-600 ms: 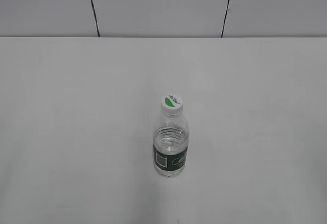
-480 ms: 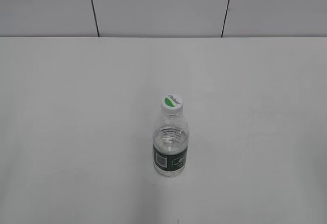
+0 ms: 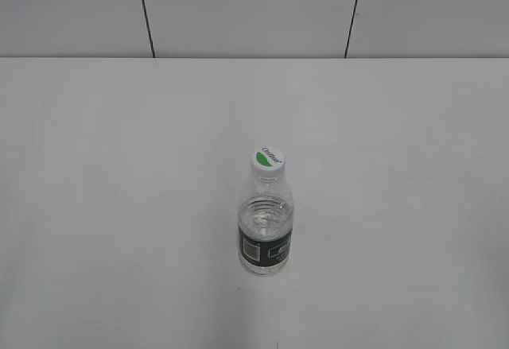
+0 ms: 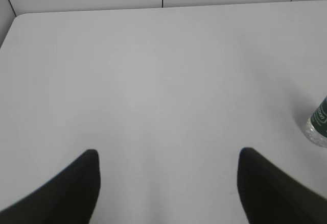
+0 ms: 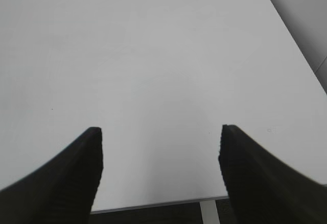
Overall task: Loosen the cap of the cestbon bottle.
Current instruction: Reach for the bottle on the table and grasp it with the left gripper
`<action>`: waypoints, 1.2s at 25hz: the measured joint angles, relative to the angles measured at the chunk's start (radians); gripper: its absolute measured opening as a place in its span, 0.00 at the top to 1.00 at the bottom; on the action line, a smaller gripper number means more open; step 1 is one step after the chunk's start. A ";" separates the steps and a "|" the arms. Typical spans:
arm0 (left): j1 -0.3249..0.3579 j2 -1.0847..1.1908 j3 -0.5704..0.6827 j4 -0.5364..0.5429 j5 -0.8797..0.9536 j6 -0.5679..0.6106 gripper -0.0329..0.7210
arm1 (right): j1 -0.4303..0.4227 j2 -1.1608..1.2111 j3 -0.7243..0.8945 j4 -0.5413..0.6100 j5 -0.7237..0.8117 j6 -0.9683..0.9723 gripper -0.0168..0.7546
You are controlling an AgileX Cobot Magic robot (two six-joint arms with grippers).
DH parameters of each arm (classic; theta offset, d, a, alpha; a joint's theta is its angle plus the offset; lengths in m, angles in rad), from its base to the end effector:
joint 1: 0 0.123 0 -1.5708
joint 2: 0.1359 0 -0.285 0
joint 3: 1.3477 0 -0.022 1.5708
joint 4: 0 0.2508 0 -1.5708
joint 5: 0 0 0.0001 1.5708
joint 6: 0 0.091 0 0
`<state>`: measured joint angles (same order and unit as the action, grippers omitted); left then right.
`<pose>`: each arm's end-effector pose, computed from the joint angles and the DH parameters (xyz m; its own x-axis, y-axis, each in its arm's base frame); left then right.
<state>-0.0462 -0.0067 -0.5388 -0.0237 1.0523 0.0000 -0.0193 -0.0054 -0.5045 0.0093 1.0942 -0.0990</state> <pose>-0.0104 -0.0014 0.2886 -0.4076 0.0071 -0.9131 0.0602 0.9980 -0.0191 -0.0076 0.0009 0.2758 -0.4758 -0.0854 -0.8754 -0.0331 0.9963 -0.0792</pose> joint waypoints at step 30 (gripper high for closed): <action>-0.007 0.710 -0.064 0.024 -0.959 0.045 0.30 | 0.000 0.000 0.000 0.000 0.000 0.000 0.27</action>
<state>-0.0532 0.7030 -0.6030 0.0000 0.0936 0.0453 -0.0193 -0.0054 -0.5045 0.0093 1.0942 -0.0990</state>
